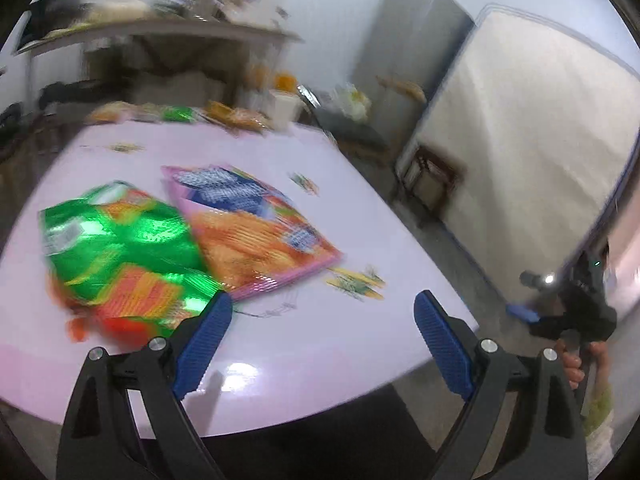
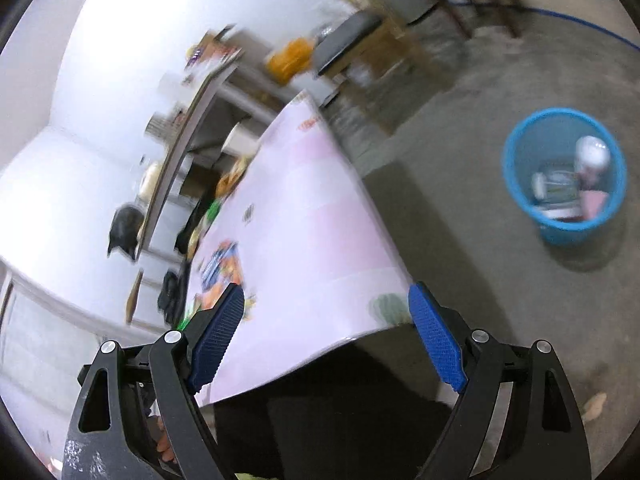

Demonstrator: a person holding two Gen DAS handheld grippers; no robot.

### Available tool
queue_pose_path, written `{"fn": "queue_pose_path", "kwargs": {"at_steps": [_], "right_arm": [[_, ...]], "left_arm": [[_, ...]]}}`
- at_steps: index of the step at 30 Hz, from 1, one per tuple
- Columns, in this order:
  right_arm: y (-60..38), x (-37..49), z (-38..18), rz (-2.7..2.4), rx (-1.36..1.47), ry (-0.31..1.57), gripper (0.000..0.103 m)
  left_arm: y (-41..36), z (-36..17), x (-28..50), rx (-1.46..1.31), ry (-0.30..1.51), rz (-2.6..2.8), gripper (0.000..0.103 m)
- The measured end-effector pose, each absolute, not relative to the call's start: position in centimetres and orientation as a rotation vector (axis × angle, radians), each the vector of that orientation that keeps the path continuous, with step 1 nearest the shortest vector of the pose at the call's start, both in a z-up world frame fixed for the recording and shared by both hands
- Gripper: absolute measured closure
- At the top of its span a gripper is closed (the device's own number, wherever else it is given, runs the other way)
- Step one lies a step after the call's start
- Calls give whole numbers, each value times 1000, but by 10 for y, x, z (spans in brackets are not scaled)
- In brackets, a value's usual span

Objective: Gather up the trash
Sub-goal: 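Move both grippers back over the table toward the snack bags, then grasp the green chip bag with the left gripper while the right grasps the pink cracker bag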

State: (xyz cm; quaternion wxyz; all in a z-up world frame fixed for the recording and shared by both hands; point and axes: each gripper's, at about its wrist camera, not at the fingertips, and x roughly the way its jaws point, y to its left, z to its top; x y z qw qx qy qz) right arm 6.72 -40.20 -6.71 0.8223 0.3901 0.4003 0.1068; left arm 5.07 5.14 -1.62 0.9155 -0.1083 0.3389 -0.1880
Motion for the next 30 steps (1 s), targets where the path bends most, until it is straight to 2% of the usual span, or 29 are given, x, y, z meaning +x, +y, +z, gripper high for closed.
{"fn": "queue_pose_path", "kwargs": {"at_steps": [3,11,17,20,22,24,27,30], "right_arm": [[-360,95,-57,310,768,883,22],[-255,159,-50,457,643,1001,22],[-203,195,-59,456,534,1076,25],[-190,214,-66,423,493,1097,27],[-184,223,-69,411,470,1109,30],[-170,234,-77,411,429,1140,33],[-152,236,-82,419,345,1143,34],[-135,233,-80,425,246,1132,37]], "left_arm": [[90,-14,46,-248,635,-293,13],[180,-46,59,-479,694,-146,14],[204,-73,88,-631,763,-164,25],[208,-84,106,-672,804,-146,33],[208,-87,117,-668,821,-140,42],[207,-88,125,-670,831,-150,44],[207,-91,131,-717,853,-178,56],[209,-90,132,-799,818,-239,61]]}}
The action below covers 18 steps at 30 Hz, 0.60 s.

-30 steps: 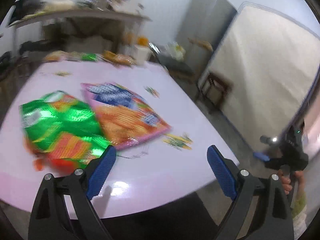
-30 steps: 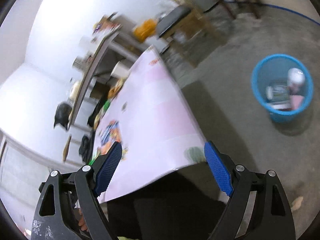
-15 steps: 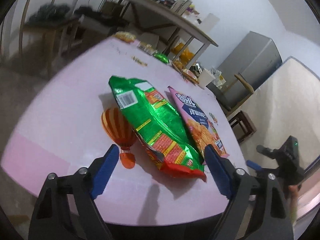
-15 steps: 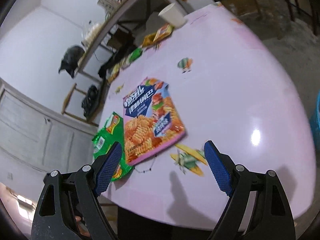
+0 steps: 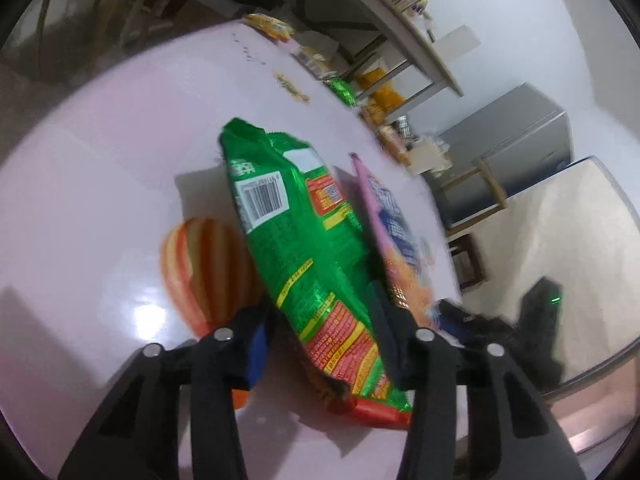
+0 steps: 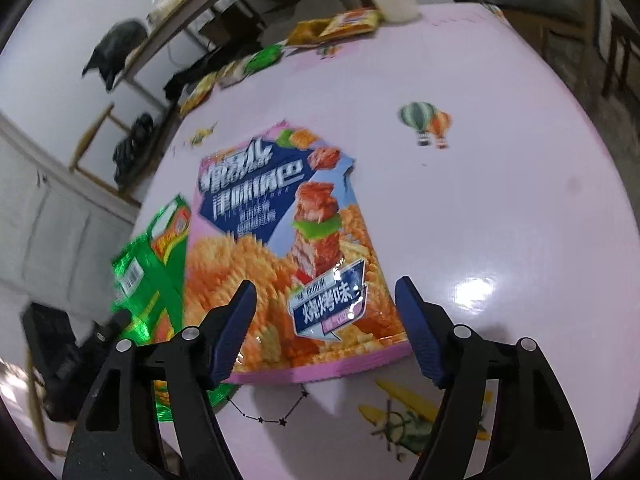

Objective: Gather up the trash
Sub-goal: 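Grasp the green chip bag with the left gripper while the right grasps the pink cracker bag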

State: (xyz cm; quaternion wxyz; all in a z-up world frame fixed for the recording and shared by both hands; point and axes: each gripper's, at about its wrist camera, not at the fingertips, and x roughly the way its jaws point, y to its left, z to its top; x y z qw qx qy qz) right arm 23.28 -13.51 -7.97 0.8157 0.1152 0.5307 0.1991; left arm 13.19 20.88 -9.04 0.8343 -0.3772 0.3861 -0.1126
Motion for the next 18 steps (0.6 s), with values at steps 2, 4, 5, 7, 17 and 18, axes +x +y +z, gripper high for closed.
{"fn": "queue_pose_path", "kwargs": {"at_steps": [2,4,5,7,17,18], "right_arm": [[-126,228,-79,439,192,1122,38],[-119,225,-79,438,140,1110,38],[-117,223,-79,441,119,1105,38],[-116,221,-79,449,108,1100,38],[-142,223,-83,430,238,1126,92],[-148,221,-84,442,267,1130,93]], "left_arm": [[207,-87,131,-828,785,-283,61],[201,-86,133,-827,784,-303,61],[198,-86,135,-822,793,-299,61],[191,-90,141,-821,816,-277,61],[174,-84,146,-720,823,-170,98],[175,-83,147,-715,821,-169,102]]}}
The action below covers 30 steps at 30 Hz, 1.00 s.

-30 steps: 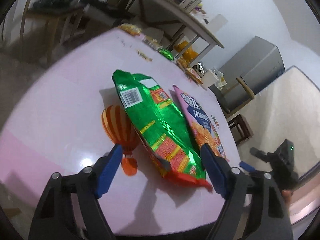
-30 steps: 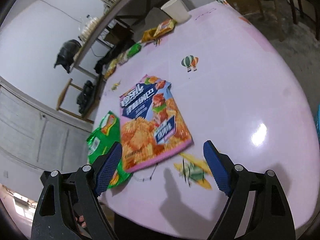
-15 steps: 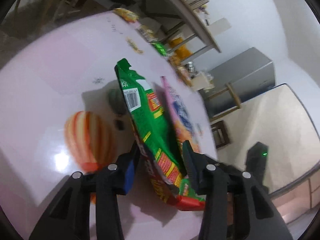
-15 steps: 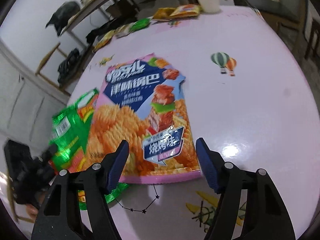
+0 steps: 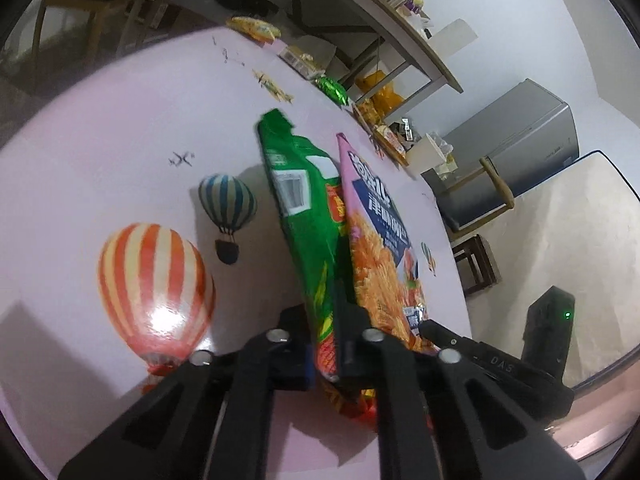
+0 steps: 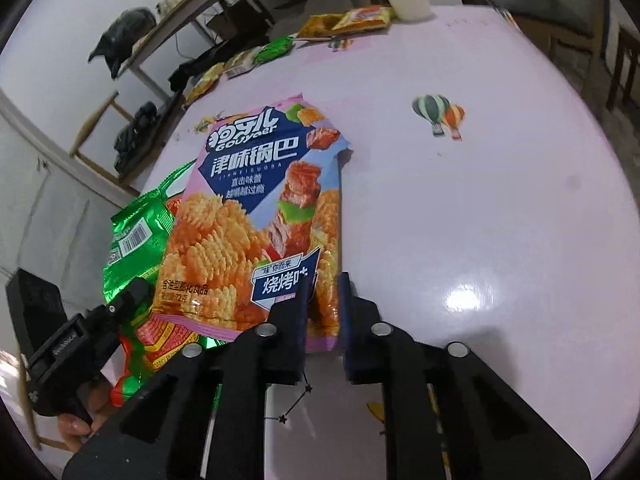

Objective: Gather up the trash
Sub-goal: 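Grasp the green chip bag with the left gripper while the right grasps the pink cracker bag, then lift the green chip bag and pink cracker bag off the table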

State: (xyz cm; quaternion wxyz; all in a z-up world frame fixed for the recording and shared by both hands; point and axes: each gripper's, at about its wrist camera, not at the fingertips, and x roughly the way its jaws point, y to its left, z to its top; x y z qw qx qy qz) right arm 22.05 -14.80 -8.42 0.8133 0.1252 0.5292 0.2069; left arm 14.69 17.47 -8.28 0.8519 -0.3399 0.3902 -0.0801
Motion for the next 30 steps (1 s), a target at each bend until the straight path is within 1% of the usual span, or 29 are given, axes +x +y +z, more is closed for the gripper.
{"fn": "queue_pose_path", "kwargs": {"at_steps": [2,5,12,14,19,20,22,24,26,28,30], "right_arm": [[-158,215,-84,447,298,1131,96],[-172,200,-81,435,306,1123,97],[-219,152,-73,428,338,1122,97],[-225,141,-73,412,332,1125,97],[-234,121,-71,433,377,1109,96],[-238,117,-69,453,413,1092,94],[-243,114,-66,503,497,1065,92],[-253,112,-66,553,579,1048,85],[-259,115,-69,605,687,1030,75],[-266,115,-73,626,770,1026,69],[-273,118,-83,639,869,1032,69]], "left_arm": [[177,-75,141,-683,814,-155,103],[181,-60,129,-628,783,-142,103],[180,-40,113,-566,777,-154,103],[175,-33,110,-544,764,-161,103],[137,-21,109,-386,767,-200,103],[132,-20,109,-372,765,-207,103],[119,-19,109,-349,767,-230,103],[111,-20,110,-344,778,-250,103],[104,-21,111,-331,782,-263,103],[99,-22,112,-328,788,-274,103],[95,-24,113,-325,791,-275,103]]}}
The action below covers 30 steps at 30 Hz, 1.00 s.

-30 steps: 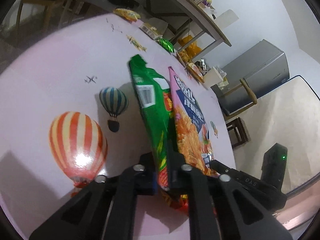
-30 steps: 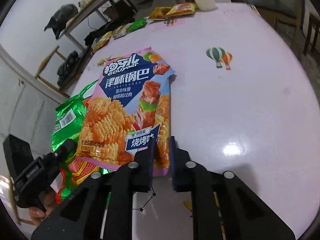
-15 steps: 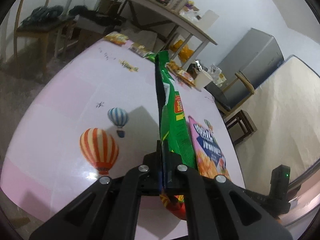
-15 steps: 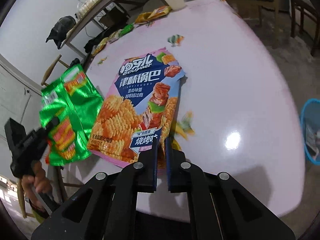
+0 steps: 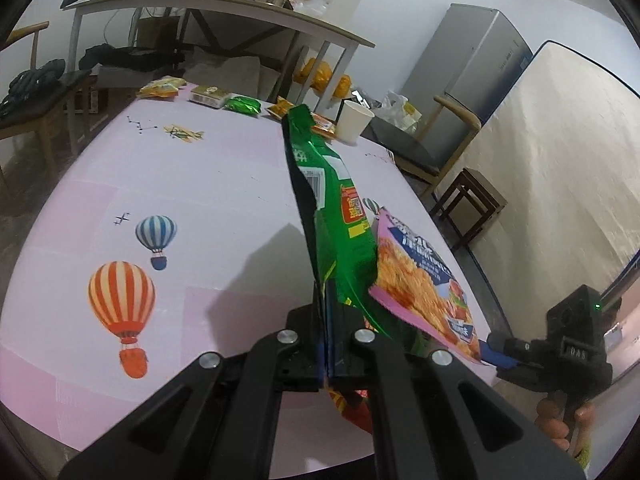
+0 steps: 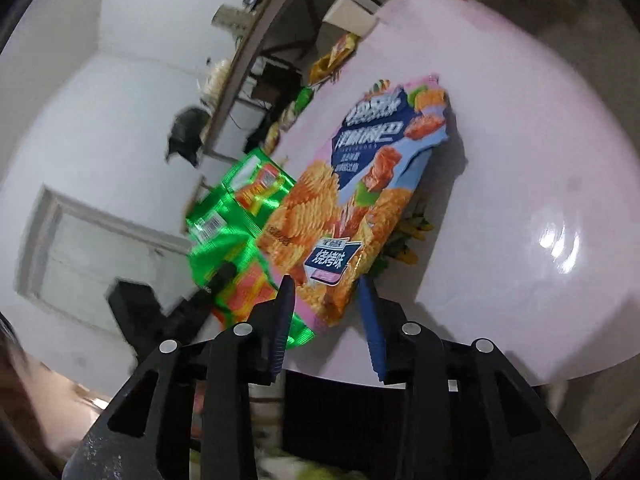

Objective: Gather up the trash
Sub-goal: 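Lift the green chip bag and pink cracker bag off the table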

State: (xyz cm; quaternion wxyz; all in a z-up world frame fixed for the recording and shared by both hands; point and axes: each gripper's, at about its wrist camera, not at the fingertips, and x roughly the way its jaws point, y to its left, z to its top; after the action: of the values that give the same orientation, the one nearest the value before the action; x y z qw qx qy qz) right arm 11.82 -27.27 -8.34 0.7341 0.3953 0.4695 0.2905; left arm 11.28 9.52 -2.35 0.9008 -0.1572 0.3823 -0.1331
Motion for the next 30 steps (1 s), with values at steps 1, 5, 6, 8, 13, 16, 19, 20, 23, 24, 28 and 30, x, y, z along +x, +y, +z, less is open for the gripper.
{"fn": "queue_pose_path", "kwargs": {"at_steps": [1,5,6,8,13,16,19,20,23,24,28,30], "right_arm": [[-274,121,-91,627,904,1049,69],[-274,123,-102,573,906,1091,91],[-274,122,-102,560,901,1097,95],[-276,120,-102,522,869,1099,98],[-277,118,-93,440,731,1082,100],[-274,119,-95,436,707,1083,100],[-271,119,-98,441,694,1093,101],[-270,118,-99,445,690,1097,101],[-270,112,-95,461,679,1102,101],[-272,108,-93,466,674,1103,101],[-282,88,-88,460,646,1120,101],[-289,74,-89,459,652,1133,101]], "left_arm": [[94,-25,113,-327,793,-276,103],[96,-30,114,-331,804,-260,103],[99,-30,115,-338,802,-249,103],[109,-27,114,-361,791,-231,103],[155,2,104,-436,702,-171,103],[183,15,98,-539,653,-174,103],[196,19,98,-661,632,-251,103],[195,19,99,-677,632,-270,103],[172,15,105,-619,672,-290,103],[159,9,107,-585,697,-299,103],[117,-18,112,-449,791,-304,103],[99,-32,112,-365,828,-285,103]]}}
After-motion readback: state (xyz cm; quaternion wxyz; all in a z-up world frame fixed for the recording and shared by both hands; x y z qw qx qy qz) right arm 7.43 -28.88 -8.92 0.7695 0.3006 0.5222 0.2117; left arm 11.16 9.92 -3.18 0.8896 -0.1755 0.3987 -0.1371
